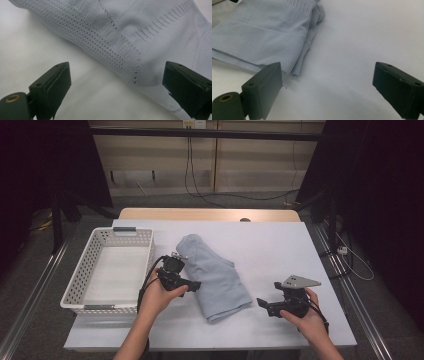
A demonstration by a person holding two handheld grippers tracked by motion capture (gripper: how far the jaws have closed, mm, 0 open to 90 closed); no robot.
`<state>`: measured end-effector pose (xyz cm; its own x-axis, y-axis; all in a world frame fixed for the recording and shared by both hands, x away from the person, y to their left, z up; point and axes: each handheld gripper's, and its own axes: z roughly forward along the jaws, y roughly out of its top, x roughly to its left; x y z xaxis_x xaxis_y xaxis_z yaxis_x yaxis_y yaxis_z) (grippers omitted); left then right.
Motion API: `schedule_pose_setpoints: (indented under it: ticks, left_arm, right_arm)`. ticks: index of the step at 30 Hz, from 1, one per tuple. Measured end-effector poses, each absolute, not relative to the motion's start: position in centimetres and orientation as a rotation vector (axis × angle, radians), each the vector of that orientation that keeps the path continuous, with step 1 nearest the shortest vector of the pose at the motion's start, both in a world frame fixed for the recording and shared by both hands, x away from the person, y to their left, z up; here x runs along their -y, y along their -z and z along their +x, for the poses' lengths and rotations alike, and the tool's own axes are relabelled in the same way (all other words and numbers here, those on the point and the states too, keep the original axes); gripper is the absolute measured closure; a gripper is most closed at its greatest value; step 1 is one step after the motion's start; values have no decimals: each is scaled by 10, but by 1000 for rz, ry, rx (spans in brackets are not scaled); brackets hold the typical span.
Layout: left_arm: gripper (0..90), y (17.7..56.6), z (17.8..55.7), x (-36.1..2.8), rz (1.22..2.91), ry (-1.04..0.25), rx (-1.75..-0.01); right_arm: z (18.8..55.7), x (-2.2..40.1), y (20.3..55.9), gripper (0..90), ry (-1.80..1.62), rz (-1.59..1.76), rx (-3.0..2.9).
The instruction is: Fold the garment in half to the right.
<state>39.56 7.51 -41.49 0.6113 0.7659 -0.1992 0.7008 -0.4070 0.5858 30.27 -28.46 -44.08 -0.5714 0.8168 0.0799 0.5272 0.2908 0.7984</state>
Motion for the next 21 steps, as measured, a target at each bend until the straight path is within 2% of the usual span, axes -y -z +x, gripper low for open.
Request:
schedule_pose_setpoints:
  ticks: [21]
  left_arm:
    - [71, 423, 394, -68, 2163, -111, -1192]
  right_arm:
    - [301, 284, 440, 89, -1163, 1204, -2224]
